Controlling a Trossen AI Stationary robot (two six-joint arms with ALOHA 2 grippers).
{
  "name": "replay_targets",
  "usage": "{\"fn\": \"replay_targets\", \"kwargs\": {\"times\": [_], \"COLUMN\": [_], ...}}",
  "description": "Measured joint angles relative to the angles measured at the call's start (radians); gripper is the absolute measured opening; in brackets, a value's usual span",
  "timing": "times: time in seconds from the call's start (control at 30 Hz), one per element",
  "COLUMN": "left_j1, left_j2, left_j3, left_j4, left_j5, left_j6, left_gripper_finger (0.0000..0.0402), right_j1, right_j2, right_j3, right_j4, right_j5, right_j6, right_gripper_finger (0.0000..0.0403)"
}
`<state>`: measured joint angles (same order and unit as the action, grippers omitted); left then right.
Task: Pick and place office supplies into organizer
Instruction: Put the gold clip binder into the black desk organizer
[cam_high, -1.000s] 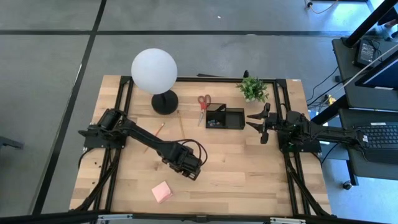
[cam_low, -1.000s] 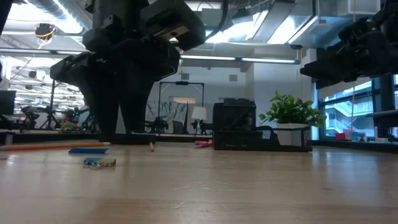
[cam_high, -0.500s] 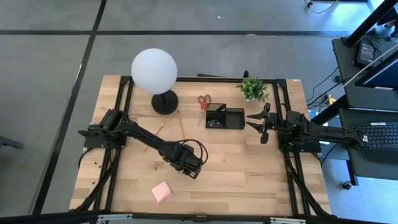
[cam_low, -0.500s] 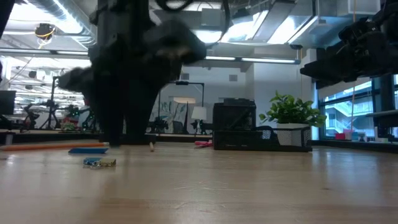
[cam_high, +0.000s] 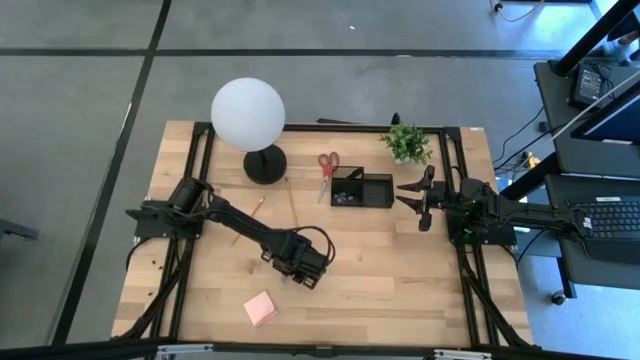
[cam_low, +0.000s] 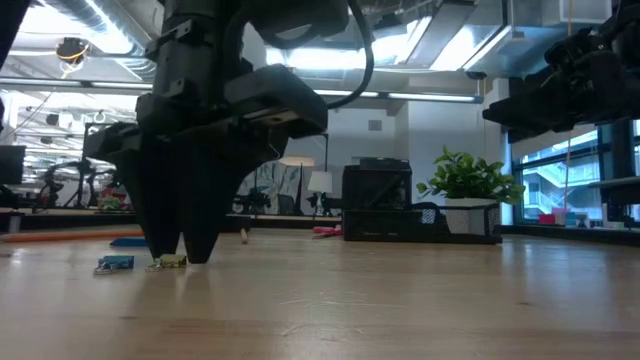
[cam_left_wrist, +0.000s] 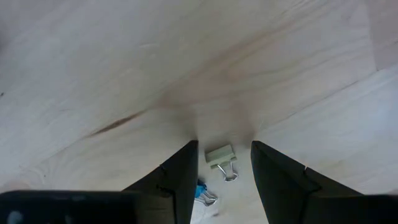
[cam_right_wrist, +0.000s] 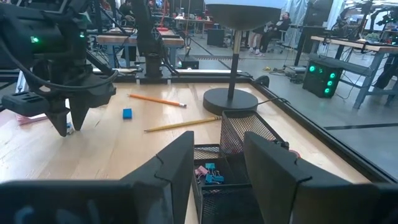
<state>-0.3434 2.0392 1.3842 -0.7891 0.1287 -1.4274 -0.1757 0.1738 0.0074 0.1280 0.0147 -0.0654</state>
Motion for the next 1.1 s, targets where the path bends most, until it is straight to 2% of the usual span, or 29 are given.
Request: {"fn": "replay_targets", "kwargs": {"times": [0.67,1.1], "left_j1": [0.000,-0.004], "left_j2": [0.004,0.008], "left_j3": [-0.002,-0.001], "left_j4": [0.000,-0.020], "left_j5": [0.070,-0.020], "left_j6": [-0.085,-0.163], "left_gripper_finger": [0.0143,0.0143], "right_j1": [0.000,0.000], "right_j2": [0.000,0.000], "right_j3": [0.000,0.000], "right_j4": [-0.020,-0.043], "right_j5": [0.000,0.000], "right_j6": [-0.020,-0.019], "right_gripper_finger": [0.0145,0.0145]}}
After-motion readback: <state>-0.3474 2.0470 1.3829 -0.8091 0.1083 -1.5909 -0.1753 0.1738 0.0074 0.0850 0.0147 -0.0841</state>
